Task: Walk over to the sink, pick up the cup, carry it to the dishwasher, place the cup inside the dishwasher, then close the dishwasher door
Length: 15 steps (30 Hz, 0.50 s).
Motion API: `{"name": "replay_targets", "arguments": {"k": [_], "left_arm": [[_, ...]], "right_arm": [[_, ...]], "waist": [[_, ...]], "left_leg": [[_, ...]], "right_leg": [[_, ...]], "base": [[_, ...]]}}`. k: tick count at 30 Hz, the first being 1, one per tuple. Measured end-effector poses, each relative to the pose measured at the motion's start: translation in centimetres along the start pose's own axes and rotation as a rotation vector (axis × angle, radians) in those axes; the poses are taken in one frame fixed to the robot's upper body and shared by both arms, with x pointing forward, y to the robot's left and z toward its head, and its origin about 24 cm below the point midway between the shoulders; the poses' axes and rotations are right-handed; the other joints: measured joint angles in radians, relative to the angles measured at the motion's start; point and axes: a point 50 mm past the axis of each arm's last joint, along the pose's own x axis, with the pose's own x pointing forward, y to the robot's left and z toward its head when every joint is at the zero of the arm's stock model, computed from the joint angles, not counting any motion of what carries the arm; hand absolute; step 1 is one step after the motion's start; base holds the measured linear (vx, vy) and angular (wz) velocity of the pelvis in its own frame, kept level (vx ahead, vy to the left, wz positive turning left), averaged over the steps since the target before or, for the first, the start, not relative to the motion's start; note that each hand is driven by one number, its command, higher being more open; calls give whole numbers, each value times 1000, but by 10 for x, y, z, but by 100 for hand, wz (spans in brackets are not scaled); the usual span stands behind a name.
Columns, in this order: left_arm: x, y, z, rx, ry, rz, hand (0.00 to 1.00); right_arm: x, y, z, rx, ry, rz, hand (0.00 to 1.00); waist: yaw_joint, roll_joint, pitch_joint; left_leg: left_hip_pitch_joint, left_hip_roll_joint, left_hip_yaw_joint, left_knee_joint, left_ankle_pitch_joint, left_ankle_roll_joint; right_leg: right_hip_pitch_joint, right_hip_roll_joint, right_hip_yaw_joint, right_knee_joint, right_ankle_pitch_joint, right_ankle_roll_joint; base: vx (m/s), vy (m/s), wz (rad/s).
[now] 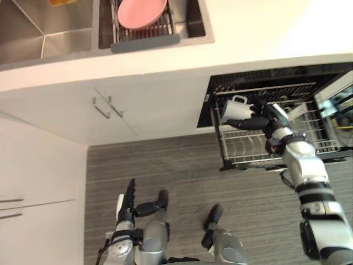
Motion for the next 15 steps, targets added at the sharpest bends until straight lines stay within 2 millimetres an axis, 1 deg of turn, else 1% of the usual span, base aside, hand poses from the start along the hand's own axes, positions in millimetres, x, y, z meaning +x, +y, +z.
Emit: {"name": "replay_targets", "arguments": {"k": [1,3,4,5,6,7,8,9,10,11,12,13,14,15], "left_arm": [[-1,2,-3,-20,16,21,100],[-5,12,-15,-48,58,77,100],[-7,14,-17,-52,63,87,100],[-9,17,-19,-64,65,104,100],[-10,20,-22,-82,68,121,100],[-10,21,-24,-87,74,128,100],[-11,22,-26,-92,83,131,100],[-11,21,-29,-98,92,126,100],[-11,20,-30,-103,98,126,100],[-11,21,-31,-111,102,130,100],[-12,23,-33,-110,115,131,100],[-14,24,-38,-104,136,133,100],[-14,26,-41,-95,150,134,100],[-15,28,-44,-81,168,137,100]], "right_arm": [[-6,4,-3,11,-8,8,100],[-32,17,-17,82,-20,49,100],[-38,20,-19,99,-24,58,100],[-48,22,-24,141,-39,64,100],[-57,20,-27,168,-54,50,100],[-61,18,-29,182,-57,34,100],[-69,8,-32,196,-69,-17,100],[-76,-6,-32,193,-91,-90,100],[-78,-12,-30,190,-108,-127,100],[-80,-18,-25,187,-144,-170,100],[-83,-20,-14,179,-219,-201,100],[-84,-18,-4,193,-291,-201,100],[-85,-16,0,203,-325,-198,100],[-85,-11,5,221,-367,-193,100]], "waist": [[-5,-5,-6],[-18,-17,-50],[-23,-19,-59],[-28,-18,-66],[-35,-14,-68],[-44,-11,-69],[-63,-3,-70],[-74,9,-74],[-75,14,-77],[-68,15,-77],[-49,10,-80],[-42,5,-81],[-40,-1,-82],[-39,-13,-81]], "left_leg": [[10,0,0,0,-3,-1],[28,-1,-1,3,-16,-3],[25,-2,-2,12,-25,-4],[1,-6,-6,61,-62,1],[-41,3,25,139,-107,16],[-58,20,68,179,-128,24],[-82,63,164,251,-145,33],[-107,103,237,320,-159,39],[-114,111,251,341,-166,40],[-114,103,244,352,-171,36],[-97,73,247,349,-189,46],[-79,44,256,343,-207,56],[-67,29,261,338,-213,58],[-46,9,268,326,-223,61]], "right_leg": [[10,0,0,-1,-2,1],[33,-1,-3,0,-14,4],[35,-3,-6,3,-18,5],[37,-9,-18,18,-34,13],[44,-13,-37,29,-42,18],[53,-14,-58,29,-44,21],[81,-21,-112,30,-50,25],[104,-34,-161,44,-60,32],[108,-42,-177,61,-69,39],[108,-61,-185,89,-83,51],[104,-104,-183,143,-110,72],[98,-148,-176,197,-134,87],[95,-172,-170,224,-145,93],[88,-205,-158,274,-159,96]], "base": [[62,-28,-5],[16,-9,0],[-8,6,9],[-45,22,24],[-50,25,41],[-20,19,85],[14,69,126],[25,105,129],[42,171,92],[68,173,42],[104,207,23],[96,174,8],[118,177,-2],[111,161,-10]]}}
